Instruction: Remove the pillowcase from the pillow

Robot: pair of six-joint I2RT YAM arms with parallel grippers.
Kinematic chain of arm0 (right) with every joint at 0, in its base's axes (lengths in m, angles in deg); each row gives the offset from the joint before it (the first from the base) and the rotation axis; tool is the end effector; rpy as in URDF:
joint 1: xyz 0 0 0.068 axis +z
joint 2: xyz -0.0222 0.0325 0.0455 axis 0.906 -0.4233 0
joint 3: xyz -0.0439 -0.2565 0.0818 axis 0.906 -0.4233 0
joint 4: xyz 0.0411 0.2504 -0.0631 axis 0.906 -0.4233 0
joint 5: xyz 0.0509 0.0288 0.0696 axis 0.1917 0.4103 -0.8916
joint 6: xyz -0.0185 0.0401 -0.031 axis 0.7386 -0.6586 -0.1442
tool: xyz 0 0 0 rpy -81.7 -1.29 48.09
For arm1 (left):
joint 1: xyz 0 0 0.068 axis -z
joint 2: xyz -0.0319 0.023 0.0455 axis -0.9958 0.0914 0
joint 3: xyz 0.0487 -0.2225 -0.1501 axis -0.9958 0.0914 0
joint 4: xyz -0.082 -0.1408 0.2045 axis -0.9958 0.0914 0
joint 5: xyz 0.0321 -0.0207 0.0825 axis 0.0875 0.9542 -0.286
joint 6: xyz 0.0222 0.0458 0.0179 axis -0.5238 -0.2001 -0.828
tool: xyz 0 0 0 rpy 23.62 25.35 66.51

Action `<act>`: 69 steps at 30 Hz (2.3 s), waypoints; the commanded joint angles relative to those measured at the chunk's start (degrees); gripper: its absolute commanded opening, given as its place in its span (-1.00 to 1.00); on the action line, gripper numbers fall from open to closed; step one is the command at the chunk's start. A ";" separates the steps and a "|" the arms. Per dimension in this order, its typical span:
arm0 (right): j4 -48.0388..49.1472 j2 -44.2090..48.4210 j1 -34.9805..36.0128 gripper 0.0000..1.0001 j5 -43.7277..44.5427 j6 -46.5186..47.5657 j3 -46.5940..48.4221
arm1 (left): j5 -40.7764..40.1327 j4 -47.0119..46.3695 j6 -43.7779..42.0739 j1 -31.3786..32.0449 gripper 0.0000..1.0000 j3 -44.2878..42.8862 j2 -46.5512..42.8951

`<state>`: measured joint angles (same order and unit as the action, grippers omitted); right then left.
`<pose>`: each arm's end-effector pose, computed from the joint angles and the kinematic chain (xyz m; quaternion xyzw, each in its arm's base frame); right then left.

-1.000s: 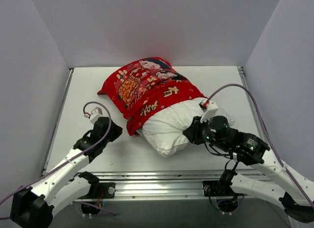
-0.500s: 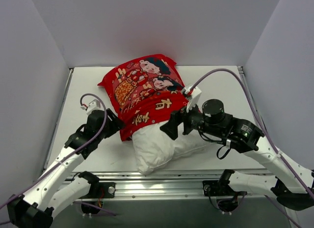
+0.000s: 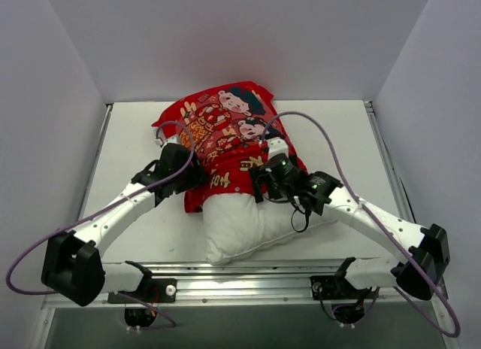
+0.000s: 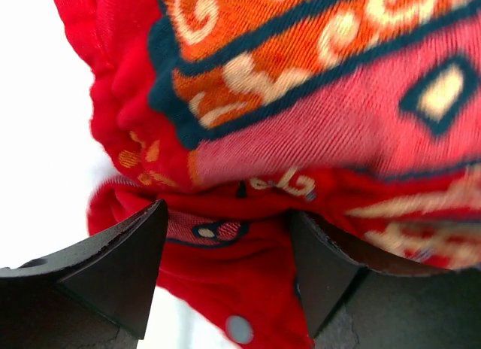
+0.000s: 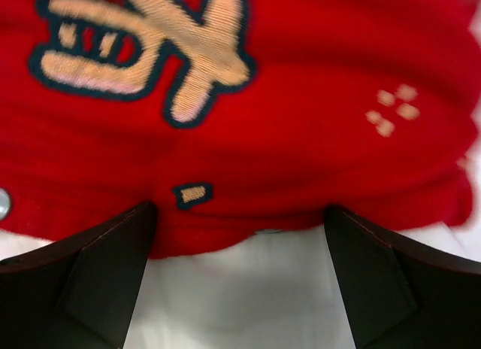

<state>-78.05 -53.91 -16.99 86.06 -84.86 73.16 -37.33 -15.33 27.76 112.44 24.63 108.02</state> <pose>0.1954 0.2032 0.3281 -0.1549 0.8553 0.1740 0.4629 0.2443 -0.1233 0.2606 -0.1770 0.9016 -0.1911 0.3453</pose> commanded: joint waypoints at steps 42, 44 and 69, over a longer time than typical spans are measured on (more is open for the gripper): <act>16.54 -2.57 2.14 0.97 6.11 4.06 4.20 | 12.74 4.49 -3.19 -0.79 0.88 3.39 -17.38; 17.86 -2.65 1.26 0.98 5.50 3.63 2.97 | 12.83 2.91 -3.02 0.26 0.88 3.58 -15.98; 20.42 -9.60 -19.88 -1.00 15.51 -7.71 -5.66 | -3.69 8.15 -8.01 -6.75 -0.95 -2.19 -16.76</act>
<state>-50.03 -64.90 -26.08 90.50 -91.44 68.48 -30.12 -16.40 25.11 111.13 29.22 95.54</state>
